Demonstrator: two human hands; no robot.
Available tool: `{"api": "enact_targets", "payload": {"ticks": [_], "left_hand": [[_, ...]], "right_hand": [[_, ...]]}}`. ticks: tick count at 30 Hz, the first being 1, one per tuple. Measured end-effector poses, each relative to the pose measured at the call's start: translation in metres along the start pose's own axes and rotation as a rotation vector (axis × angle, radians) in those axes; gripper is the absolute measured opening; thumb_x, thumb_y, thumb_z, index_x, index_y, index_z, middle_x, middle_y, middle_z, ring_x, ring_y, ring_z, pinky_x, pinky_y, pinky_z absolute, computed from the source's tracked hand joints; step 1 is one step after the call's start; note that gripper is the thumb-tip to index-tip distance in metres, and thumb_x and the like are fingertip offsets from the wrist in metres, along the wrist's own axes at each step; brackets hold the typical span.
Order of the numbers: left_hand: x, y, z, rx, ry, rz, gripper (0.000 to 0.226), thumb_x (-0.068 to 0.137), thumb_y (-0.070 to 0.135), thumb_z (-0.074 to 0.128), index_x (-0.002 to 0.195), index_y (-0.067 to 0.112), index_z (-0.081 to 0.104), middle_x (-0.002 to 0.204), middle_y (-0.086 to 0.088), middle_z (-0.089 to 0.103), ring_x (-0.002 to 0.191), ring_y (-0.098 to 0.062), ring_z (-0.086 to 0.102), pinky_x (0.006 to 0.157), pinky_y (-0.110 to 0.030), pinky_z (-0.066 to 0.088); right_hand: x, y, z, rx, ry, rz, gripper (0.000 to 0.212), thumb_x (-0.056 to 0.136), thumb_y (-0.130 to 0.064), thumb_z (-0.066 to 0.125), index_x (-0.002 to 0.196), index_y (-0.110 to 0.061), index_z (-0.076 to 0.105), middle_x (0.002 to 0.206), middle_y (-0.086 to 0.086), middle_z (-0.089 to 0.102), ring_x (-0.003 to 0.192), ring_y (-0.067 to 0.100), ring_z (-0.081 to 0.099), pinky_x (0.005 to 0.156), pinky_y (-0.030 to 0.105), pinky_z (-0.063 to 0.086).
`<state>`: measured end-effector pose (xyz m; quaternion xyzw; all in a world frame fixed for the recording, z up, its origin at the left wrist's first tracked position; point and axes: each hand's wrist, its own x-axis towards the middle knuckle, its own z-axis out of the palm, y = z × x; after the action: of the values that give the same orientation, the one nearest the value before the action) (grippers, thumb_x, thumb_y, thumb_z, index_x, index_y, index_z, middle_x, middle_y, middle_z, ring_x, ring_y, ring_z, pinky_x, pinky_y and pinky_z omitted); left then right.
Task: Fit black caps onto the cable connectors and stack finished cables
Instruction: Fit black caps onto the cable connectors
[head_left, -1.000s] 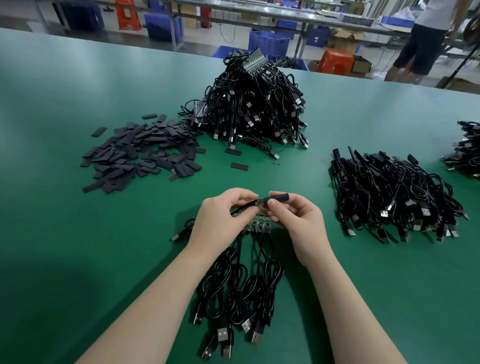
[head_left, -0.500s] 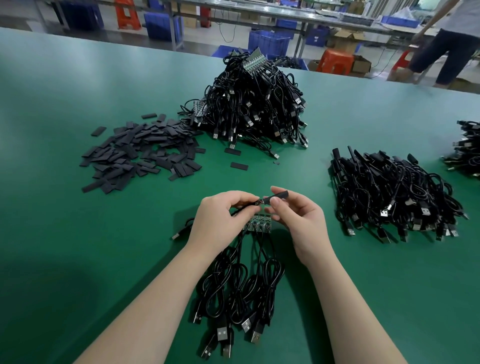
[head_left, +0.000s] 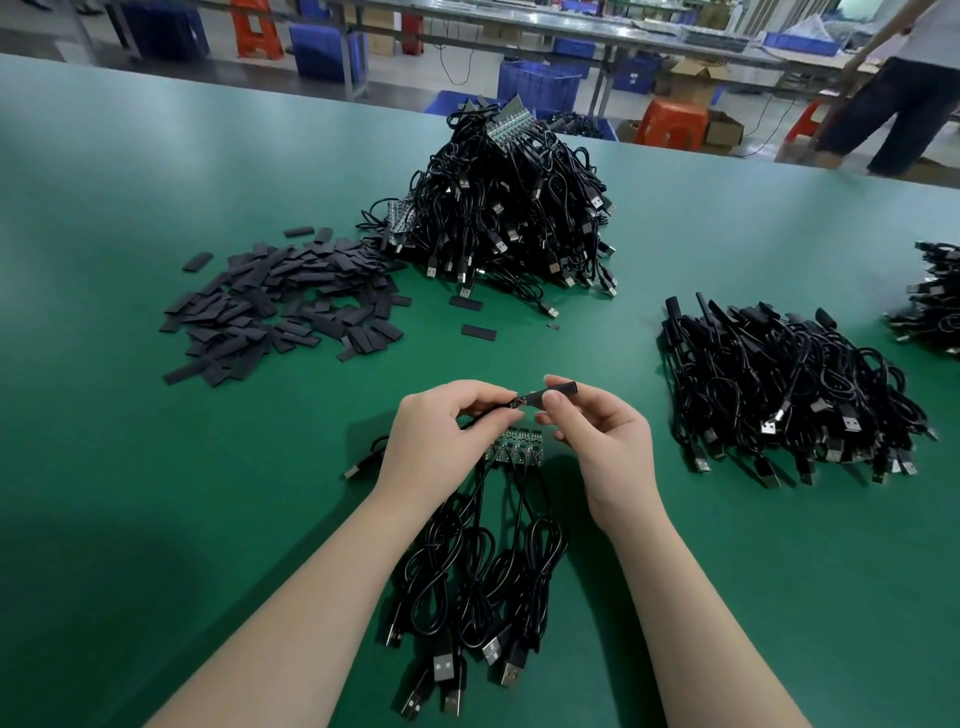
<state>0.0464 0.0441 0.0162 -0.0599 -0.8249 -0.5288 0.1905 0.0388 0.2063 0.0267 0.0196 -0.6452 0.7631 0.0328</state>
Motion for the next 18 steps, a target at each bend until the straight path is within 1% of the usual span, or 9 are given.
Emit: {"api": "enact_targets", "payload": {"ticks": [2, 6, 10, 13, 16, 18], "left_hand": [[0.0001, -0.0007, -0.0006, -0.003, 0.008, -0.001, 0.015, 0.081, 0.022, 0.078, 0.090, 0.033, 0.076, 0.087, 0.031, 0.069, 0.083, 0.007, 0.065, 0.076, -0.005, 0.045], [-0.0002, 0.0006, 0.0010, 0.027, 0.015, 0.013, 0.014, 0.081, 0.022, 0.078, 0.093, 0.030, 0.078, 0.083, 0.030, 0.069, 0.084, 0.008, 0.065, 0.077, -0.006, 0.046], [-0.0018, 0.0010, 0.0024, 0.006, 0.020, 0.019, 0.015, 0.081, 0.021, 0.077, 0.094, 0.029, 0.078, 0.087, 0.028, 0.070, 0.085, 0.007, 0.066, 0.079, -0.009, 0.048], [-0.0017, 0.0005, 0.0021, -0.011, 0.043, -0.010, 0.017, 0.080, 0.022, 0.078, 0.096, 0.028, 0.077, 0.087, 0.026, 0.071, 0.086, 0.007, 0.066, 0.081, -0.012, 0.050], [-0.0006, 0.0001, 0.0029, 0.012, 0.057, 0.007, 0.013, 0.081, 0.020, 0.078, 0.092, 0.028, 0.078, 0.084, 0.026, 0.071, 0.083, 0.005, 0.066, 0.078, -0.012, 0.051], [-0.0011, 0.0009, 0.0032, 0.019, 0.054, 0.025, 0.013, 0.080, 0.019, 0.078, 0.090, 0.028, 0.078, 0.083, 0.028, 0.070, 0.082, 0.005, 0.066, 0.077, -0.010, 0.049]], "right_hand": [[-0.0003, 0.0014, 0.0009, -0.003, 0.010, 0.006, 0.017, 0.087, -0.007, 0.072, 0.089, -0.023, 0.077, 0.083, -0.002, 0.077, 0.073, 0.007, 0.071, 0.066, 0.012, 0.051], [-0.0014, 0.0043, 0.0034, 0.001, 0.017, 0.019, 0.014, 0.087, -0.008, 0.073, 0.088, -0.022, 0.077, 0.082, -0.001, 0.077, 0.072, 0.008, 0.072, 0.064, 0.011, 0.050], [-0.0024, 0.0049, 0.0055, 0.033, 0.017, 0.039, 0.013, 0.086, -0.008, 0.073, 0.086, -0.021, 0.078, 0.082, 0.000, 0.077, 0.071, 0.009, 0.072, 0.064, 0.012, 0.051], [-0.0028, 0.0051, 0.0066, 0.049, 0.025, 0.039, 0.015, 0.086, -0.008, 0.073, 0.083, -0.022, 0.079, 0.085, 0.001, 0.077, 0.071, 0.009, 0.071, 0.063, 0.012, 0.051], [-0.0030, 0.0065, 0.0079, 0.042, 0.017, 0.039, 0.014, 0.086, -0.009, 0.074, 0.086, -0.023, 0.079, 0.086, -0.001, 0.077, 0.073, 0.009, 0.072, 0.064, 0.012, 0.051], [-0.0030, 0.0075, 0.0084, 0.017, 0.002, 0.040, 0.013, 0.086, -0.010, 0.075, 0.088, -0.022, 0.078, 0.086, -0.001, 0.077, 0.075, 0.009, 0.072, 0.067, 0.013, 0.052]]}}
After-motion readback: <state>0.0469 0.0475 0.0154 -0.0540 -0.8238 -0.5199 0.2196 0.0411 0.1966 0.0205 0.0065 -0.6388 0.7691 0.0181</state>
